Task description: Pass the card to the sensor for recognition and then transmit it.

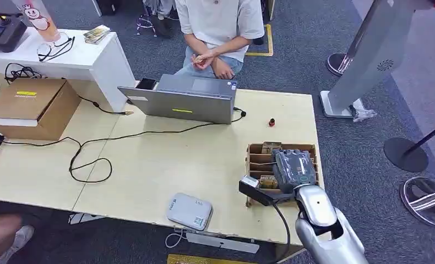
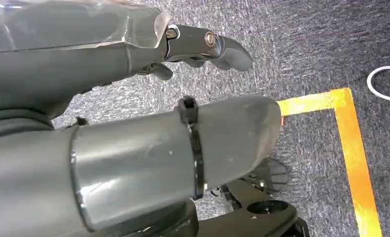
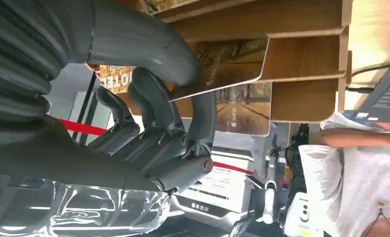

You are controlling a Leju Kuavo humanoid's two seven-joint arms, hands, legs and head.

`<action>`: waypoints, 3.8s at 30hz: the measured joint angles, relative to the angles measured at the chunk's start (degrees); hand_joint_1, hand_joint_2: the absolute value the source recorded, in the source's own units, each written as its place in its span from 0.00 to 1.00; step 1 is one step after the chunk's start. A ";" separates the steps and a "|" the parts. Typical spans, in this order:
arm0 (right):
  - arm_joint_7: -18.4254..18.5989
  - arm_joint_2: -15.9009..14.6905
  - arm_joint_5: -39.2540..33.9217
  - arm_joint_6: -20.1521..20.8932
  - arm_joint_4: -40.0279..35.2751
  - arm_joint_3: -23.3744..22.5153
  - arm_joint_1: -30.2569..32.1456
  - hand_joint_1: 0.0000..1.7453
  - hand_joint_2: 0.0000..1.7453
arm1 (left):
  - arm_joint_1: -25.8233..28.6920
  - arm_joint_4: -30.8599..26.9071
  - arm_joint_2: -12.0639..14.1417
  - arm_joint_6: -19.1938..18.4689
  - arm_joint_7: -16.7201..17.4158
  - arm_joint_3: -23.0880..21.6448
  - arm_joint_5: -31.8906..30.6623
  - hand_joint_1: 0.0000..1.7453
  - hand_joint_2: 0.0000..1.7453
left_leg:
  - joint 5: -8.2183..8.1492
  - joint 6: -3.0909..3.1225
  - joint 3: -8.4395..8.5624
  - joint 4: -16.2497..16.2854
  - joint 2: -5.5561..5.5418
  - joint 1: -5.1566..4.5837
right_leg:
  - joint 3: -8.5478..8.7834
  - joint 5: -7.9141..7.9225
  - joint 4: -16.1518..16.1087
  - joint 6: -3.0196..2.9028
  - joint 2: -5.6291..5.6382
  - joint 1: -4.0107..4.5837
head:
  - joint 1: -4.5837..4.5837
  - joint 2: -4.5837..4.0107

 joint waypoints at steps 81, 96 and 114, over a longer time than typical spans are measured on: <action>-1.16 -0.90 -2.88 -5.38 -12.90 -0.55 1.69 1.00 1.00 | 0.20 0.00 0.00 1.01 -1.05 0.00 1.33 0.00 0.00 | -0.02 0.02 0.00 0.00 0.00 0.00 | 0.00 0.00 0.00 0.00 0.00 0.00 | 0.00 0.00; -3.58 -0.85 -3.98 -10.31 -14.12 -0.55 2.01 1.00 1.00 | 0.27 0.00 0.00 1.40 -1.20 0.00 1.57 0.00 0.00 | -0.02 0.03 -0.01 0.00 0.00 0.00 | 0.00 0.00 0.00 0.00 0.00 0.00 | 0.00 0.00; -6.58 -0.35 -7.71 -17.33 -14.34 -0.50 2.07 1.00 1.00 | 0.33 0.00 -0.11 1.92 -1.62 0.00 1.42 0.00 0.00 | -0.02 0.03 -0.01 0.00 0.00 0.00 | 0.00 0.00 -0.01 0.00 -0.01 0.00 | 0.00 0.00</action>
